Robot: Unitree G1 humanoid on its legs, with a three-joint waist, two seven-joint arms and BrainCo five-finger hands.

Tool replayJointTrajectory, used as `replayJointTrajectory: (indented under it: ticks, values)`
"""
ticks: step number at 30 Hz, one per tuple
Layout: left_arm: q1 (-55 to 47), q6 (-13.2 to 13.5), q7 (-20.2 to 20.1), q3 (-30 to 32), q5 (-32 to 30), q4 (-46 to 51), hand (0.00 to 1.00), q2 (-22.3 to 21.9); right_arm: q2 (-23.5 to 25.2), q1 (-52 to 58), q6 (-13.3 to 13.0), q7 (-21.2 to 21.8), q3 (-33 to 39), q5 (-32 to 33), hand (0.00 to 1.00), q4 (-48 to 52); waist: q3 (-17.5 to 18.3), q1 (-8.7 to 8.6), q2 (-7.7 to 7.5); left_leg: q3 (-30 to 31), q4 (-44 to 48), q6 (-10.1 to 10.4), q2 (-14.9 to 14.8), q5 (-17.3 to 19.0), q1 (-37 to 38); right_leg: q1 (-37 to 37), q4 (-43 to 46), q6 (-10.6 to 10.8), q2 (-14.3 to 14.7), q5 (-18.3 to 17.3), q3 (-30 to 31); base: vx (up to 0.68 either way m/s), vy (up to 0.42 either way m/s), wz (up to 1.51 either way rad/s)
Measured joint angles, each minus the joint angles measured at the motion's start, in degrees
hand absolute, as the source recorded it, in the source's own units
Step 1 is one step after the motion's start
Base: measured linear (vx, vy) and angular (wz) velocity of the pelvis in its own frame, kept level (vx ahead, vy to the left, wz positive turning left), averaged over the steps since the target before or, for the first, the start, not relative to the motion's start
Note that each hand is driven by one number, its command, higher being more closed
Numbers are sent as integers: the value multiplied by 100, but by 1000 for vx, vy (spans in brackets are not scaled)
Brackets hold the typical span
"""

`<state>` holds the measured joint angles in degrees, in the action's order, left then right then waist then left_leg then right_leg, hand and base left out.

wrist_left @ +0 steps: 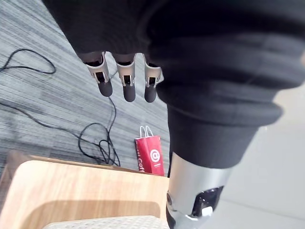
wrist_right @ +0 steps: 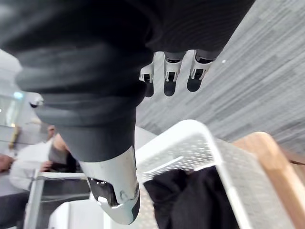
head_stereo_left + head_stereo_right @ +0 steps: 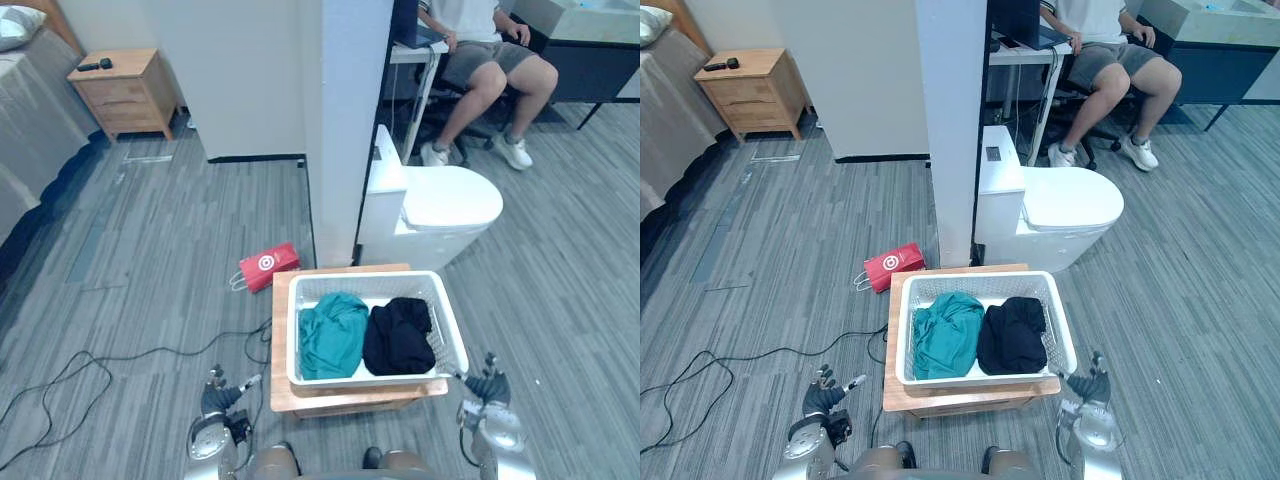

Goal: Pick up the laundry basket with both hands and put the clothes into the washing machine.

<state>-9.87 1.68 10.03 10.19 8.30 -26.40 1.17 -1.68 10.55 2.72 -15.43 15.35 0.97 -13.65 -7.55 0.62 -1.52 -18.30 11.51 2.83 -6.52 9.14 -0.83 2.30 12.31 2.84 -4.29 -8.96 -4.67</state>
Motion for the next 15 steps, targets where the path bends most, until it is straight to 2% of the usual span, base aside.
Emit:
replayJointTrajectory:
  ticks: [4,9,12,15]
  values:
    - [41,0,5,-415,-4,-36,0,143,-182,-107,9,-25,-51,-177,0,-107,16,-145,30,3,-217,-5,95,-59,14,19,-232,15,18,68,33,86,29,-6]
    - [799,-10,53,-1124,-187,-564,0,241,-676,-956,2,-58,-508,-345,0,-591,-7,-164,229,77,-623,-38,137,-311,-334,483,-587,-19,108,468,361,51,6,-32]
    - [1498,-8,187,-1468,-261,-802,0,245,-774,-1654,4,-72,-809,-382,0,-1093,-248,-281,274,95,-625,-20,135,-376,-545,721,-579,-36,112,561,414,-44,3,-10]
    - [2325,-7,404,-1628,-294,-1269,0,264,-932,-2409,4,-94,-971,-381,0,-1575,-526,-290,289,114,-434,-102,131,-429,-978,1108,-556,-24,96,731,494,-105,-1,-10]
